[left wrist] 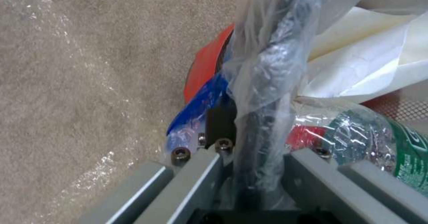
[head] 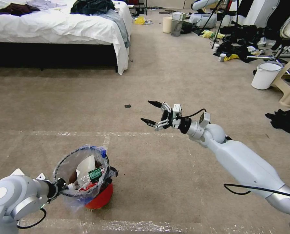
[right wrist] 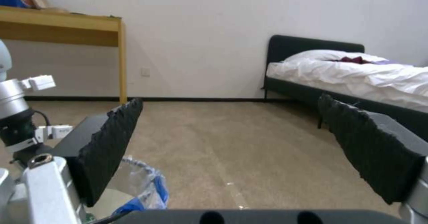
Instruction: Pick up the trash bin and place the garbage on the floor into it.
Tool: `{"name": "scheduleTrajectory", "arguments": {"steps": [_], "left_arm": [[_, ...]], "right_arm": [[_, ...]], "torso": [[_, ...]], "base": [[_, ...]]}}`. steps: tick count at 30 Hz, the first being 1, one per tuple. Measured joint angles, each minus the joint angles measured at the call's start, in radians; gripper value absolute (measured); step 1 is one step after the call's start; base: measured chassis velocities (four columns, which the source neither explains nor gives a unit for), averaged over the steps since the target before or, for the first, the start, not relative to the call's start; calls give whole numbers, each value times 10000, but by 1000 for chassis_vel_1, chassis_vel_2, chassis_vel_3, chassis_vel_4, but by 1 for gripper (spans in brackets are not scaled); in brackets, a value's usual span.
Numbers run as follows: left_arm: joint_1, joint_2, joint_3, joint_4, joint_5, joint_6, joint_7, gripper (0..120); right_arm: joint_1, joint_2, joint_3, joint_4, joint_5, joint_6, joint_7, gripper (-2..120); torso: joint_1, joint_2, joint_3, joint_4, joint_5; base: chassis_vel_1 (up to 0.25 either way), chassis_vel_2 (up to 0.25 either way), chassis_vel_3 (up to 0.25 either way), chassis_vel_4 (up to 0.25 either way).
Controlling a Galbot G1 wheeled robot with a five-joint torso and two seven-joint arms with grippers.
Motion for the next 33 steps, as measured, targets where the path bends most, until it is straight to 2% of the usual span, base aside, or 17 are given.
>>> {"name": "scheduleTrajectory", "arguments": {"steps": [10,31,33], "left_arm": [[-150,-30,202,197,22,3,0,0],[68,-270,255,362,154,152,69,0],[93,-326,254,351,181,153,124,8]], "right_arm": [[-33,-1,-7,-17,-40,22,-4,100],[-7,13,-67,-81,-36,55,58,100],[-16,3,-69,-80,-36,60,80,100]], "torso": [[0,0,0,0,-1],[0,1,0,1,-1],[0,0,-1,0,-1]], "base": [[0,0,0,0],[0,0,0,0],[0,0,0,0]]}}
